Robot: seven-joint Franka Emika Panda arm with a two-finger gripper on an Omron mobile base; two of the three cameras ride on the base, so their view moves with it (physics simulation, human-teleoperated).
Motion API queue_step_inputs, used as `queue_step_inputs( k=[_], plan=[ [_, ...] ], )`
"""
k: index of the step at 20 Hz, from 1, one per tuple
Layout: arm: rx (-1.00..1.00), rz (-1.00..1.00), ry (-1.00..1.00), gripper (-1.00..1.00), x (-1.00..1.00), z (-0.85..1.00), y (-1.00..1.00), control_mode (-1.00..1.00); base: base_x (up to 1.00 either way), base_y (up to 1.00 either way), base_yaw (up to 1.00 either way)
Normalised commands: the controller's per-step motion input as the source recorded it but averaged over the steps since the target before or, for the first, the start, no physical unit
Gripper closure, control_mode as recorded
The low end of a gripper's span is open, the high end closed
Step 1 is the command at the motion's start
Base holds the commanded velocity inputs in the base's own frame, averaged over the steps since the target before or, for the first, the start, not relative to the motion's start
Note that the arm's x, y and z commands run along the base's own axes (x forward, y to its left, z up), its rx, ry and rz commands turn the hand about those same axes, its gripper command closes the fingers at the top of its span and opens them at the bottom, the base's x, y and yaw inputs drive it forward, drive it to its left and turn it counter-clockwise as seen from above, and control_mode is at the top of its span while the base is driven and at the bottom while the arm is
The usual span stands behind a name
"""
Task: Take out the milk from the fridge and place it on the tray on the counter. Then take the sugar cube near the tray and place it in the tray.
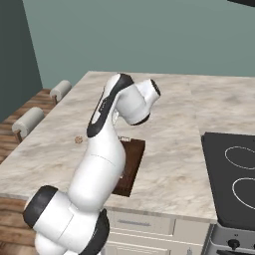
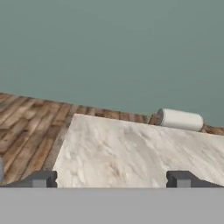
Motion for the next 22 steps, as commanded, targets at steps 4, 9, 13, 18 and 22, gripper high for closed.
queue_step_inputs(
  k=[4,9,13,18,22],
  plan=[
    [-0.41,-0.04,-0.19,-1.00,-0.83,0.02,0.69,-1.00,0.00,0.00,0.00],
    [-0.47,-0.02,-0.27,-1.00,-0.86,0.00,0.76,-1.00,0.00,0.00,0.00],
    [-0.45,-0.04,-0.27,-1.00,-0.49,0.09,0.73,-1.00,0.00,0.00,0.00],
    [-0.29,-0.20,-0.09,-1.00,-0.01,0.19,0.50,-1.00,0.00,0.00,0.00],
    [-0.05,-0.30,0.00,-1.00,0.09,0.00,0.28,-1.00,0.00,0.00,0.00]
  ],
)
